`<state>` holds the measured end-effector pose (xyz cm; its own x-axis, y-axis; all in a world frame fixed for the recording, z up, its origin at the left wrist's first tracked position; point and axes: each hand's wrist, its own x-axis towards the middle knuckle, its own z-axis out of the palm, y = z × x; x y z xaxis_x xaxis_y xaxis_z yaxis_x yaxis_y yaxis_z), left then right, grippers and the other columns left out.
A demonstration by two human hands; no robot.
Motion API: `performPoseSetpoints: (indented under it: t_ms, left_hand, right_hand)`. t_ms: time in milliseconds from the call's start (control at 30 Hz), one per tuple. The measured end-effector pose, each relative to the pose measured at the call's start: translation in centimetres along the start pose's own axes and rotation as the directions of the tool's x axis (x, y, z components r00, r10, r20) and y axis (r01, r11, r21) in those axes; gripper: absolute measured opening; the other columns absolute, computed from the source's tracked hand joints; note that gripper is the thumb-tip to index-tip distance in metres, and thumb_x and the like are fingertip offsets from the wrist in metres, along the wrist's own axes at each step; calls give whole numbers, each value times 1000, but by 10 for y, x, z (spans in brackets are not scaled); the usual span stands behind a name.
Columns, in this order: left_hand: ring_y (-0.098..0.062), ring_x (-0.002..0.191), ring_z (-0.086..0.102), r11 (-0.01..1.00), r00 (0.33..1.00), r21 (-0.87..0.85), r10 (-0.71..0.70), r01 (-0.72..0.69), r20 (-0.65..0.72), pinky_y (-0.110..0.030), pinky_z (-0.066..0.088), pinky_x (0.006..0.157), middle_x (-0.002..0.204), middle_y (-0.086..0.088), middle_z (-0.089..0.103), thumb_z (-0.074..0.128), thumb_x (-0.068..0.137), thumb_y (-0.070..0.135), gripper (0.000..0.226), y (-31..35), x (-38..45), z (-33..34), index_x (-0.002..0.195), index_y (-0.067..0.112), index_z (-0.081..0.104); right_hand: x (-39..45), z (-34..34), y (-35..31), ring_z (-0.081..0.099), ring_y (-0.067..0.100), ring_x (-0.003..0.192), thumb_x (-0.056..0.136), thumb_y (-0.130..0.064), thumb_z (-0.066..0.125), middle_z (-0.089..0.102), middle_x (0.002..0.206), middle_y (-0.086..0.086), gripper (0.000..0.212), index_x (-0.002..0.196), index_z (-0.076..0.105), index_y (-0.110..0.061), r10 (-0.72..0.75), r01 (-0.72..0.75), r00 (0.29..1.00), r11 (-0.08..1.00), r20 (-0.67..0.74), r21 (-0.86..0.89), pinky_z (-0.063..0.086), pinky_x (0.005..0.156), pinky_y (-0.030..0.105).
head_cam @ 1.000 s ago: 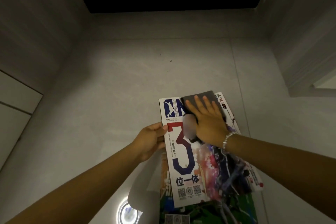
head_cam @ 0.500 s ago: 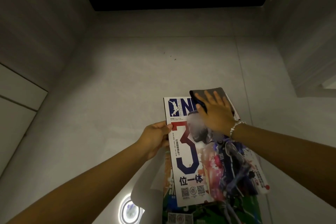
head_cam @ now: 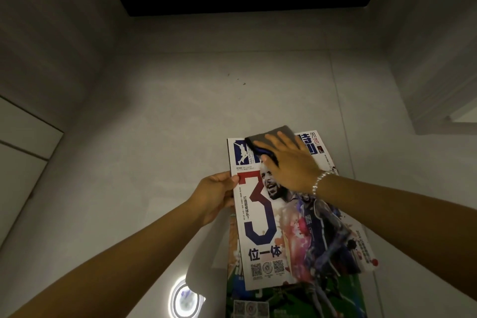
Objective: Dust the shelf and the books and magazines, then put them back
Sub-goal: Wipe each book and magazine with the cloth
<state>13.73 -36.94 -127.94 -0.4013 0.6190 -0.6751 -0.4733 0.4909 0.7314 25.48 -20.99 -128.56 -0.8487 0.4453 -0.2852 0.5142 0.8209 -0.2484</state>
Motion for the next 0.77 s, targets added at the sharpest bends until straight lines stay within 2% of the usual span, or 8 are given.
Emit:
performPoseSetpoints:
  t_ms: [200,267,334,434,500,567,667,767]
  left_hand:
    - [-24,87,72,1000,1000,1,-5,5,-14,-36,59,73,102,-8,73,51,97,16,25,0,0,1,117,9,64]
    - [-24,88,72,1000,1000,13,-2,2,-8,-38,58,74,104,-7,73,51,97,17,25,-1,1,0,118,11,63]
    - [-24,89,72,1000,1000,10,-7,7,8,-37,58,73,105,-7,73,50,97,18,25,-1,1,-1,119,11,62]
    - [-23,88,72,999,998,-32,-27,29,52,-33,60,69,102,-9,73,49,98,15,23,0,1,-4,115,11,63]
    - [-23,89,72,998,996,-36,-45,48,81,-35,60,71,102,-9,73,48,98,14,22,2,1,-6,113,11,64]
    - [-23,90,72,998,993,-40,-49,54,107,-36,59,74,102,-9,73,48,98,14,23,3,2,-7,113,11,64]
    - [-22,89,72,997,990,-51,-56,62,126,-36,60,74,100,-8,74,46,99,13,22,6,2,-7,112,12,64]
    - [-23,90,72,995,990,-64,-67,75,122,-40,58,78,101,-8,73,45,100,17,25,7,2,-7,119,10,60]
  right_hand:
    - [-14,5,35,2,20,147,87,-53,-1,12,159,-1,66,150,7,-33,214,-216,974,976,-72,-16,-4,118,43]
    - [-22,9,25,-1,23,147,85,-52,1,9,159,0,67,150,8,-35,219,-222,972,975,-89,-30,-6,118,44]
    - [-41,22,8,-1,25,146,89,-50,7,15,158,2,64,148,23,-33,58,-64,992,997,-109,-53,-9,117,44]
    - [-74,39,-4,13,26,142,99,-50,16,49,139,2,48,142,34,-36,-243,238,965,970,-101,-52,-1,117,48]
    - [-73,33,15,11,21,142,98,-52,11,41,146,0,52,141,34,-37,-275,271,958,961,-77,-55,0,116,48]
    - [-62,20,39,6,21,144,93,-59,0,23,154,-2,61,146,22,-37,-159,157,980,987,-122,-22,2,117,48]
    - [-43,12,53,2,27,146,82,-66,-12,12,158,2,69,144,0,-38,71,-76,988,997,-135,-28,-2,117,45]
    - [-38,14,26,-11,27,145,71,-60,-18,-5,159,1,75,143,-13,-39,120,-126,989,989,-81,-76,-12,114,45]
